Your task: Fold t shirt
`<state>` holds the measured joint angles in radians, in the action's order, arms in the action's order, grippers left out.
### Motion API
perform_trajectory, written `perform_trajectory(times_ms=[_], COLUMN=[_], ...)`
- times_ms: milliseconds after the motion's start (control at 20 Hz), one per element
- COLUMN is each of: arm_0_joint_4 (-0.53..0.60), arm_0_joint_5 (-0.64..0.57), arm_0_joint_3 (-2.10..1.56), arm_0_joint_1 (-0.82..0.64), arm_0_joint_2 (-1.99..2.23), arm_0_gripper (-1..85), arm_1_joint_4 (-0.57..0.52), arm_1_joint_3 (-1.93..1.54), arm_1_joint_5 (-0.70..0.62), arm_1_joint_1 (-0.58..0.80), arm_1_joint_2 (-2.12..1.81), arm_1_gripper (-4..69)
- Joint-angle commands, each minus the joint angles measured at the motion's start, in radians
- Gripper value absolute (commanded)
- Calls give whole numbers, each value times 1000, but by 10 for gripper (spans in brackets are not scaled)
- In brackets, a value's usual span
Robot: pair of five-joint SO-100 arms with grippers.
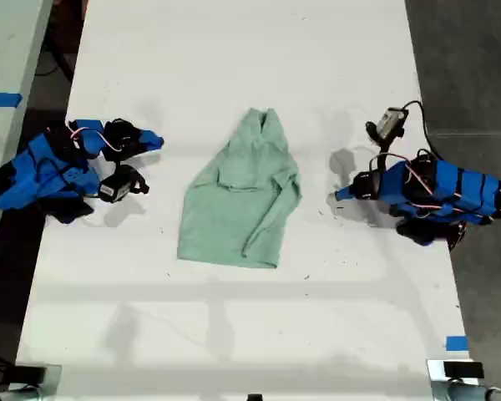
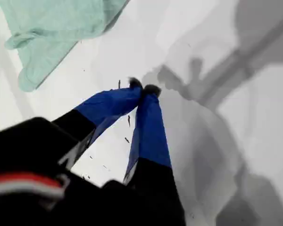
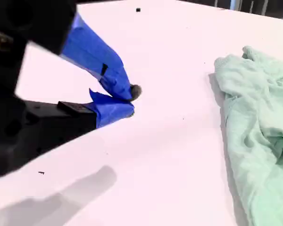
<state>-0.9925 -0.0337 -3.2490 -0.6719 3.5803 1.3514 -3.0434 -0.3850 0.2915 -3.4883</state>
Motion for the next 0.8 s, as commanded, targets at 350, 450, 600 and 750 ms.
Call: perform_trajectory(times_ms=[350,450,600,750], arm_0_joint_4=[44,5,-133,-313], arm_0_joint_5=[258,279,219,179], arm_0_joint_3=[143,333,871,1262], arm_0_joint_1=[535,591,635,652], arm_0_joint_2=[-95,-425,-1278,-1769], arm_0_gripper=[-4,-4,4,198], arm_1_joint_4=[6,6,6,6], arm_1_joint_3=[-55,-55,-55,-55], arm_1_joint_5=[29,29,25,21], arm_1_joint_1=[-38,-34,-34,-40], arm_1_joint_2=[-15,-15,-15,-15], arm_1_gripper=[12,12,12,12])
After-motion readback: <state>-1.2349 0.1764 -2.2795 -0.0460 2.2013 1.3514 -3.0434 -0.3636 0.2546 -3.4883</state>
